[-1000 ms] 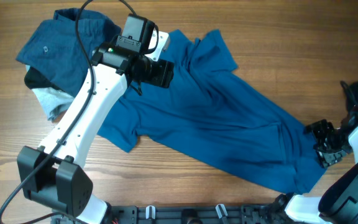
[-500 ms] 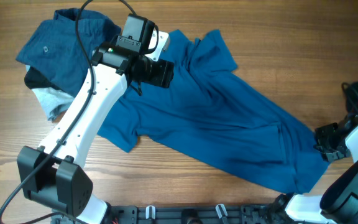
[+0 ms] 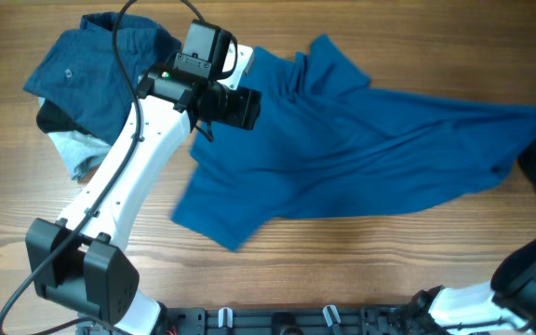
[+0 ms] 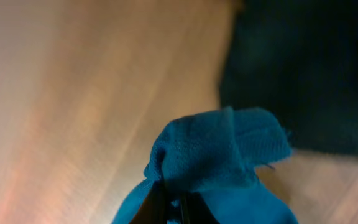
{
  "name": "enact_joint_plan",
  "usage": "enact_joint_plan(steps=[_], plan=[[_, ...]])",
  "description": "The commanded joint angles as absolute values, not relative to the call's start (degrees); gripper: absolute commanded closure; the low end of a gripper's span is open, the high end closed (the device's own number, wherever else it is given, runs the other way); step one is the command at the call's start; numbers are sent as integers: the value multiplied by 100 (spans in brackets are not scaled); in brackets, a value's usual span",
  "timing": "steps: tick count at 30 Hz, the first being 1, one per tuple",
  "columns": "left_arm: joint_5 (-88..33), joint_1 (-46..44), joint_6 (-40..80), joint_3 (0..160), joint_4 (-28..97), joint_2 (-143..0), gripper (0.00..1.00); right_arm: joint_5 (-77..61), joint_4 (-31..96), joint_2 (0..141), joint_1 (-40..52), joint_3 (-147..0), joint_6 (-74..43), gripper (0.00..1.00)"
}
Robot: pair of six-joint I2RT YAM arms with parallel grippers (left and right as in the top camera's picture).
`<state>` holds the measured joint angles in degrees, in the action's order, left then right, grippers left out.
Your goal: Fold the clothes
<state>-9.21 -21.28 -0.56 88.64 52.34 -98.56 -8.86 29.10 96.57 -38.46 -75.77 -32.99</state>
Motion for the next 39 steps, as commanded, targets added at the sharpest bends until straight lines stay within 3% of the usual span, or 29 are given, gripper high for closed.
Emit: enact_joint_plan(steps=[1, 2, 3, 6, 7, 10, 14, 17, 24, 28, 32, 39], plan=[[-895, -2110, 93, 8895, 5105, -9708, 24, -1009, 2912, 10307, -3822, -8108, -3291, 46], [-895, -2110, 93, 8895, 5103, -9708, 24, -1151, 2993, 10370, -3822, -8110, -3135, 33], [-895, -2110, 93, 8895, 5109, -9708, 24, -1201, 3083, 10374, -3824, -8110, -3065, 27], [-895, -2110, 91, 8895, 5140, -9708, 24, -1184, 3848, 10350, -3824, -8110, -2547, 19], [-895, -2110, 91, 8895, 5129, -9708, 24, -1162, 4569, 10368, -3820, -8077, -2388, 19], [-895, -2110, 89, 8895, 5113, -9708, 24, -1168, 4998, 10368, -3778, -7741, -2397, 19], [-893, -2110, 89, 8895, 5059, -9708, 23, -1968, 4407, 10368, -3570, -6899, -2196, 21], [-893, -2110, 89, 8895, 5083, -9708, 21, -3114, 3741, 10368, -3376, -6814, -2209, 34], [-895, -2110, 91, 8895, 5127, -9708, 21, -1253, 2858, 10683, -2215, -6812, -2939, 33], [-915, -2110, 91, 8895, 5175, -9708, 22, -952, 2561, 11159, -1949, -6812, -3057, 33], [-915, -2110, 91, 8895, 5258, -9708, 22, -869, 2554, 11520, -1946, -6814, -3205, 42], [-913, -2110, 89, 8895, 5258, -9708, 21, -845, 3061, 11402, -2150, -7017, -2993, 96]])
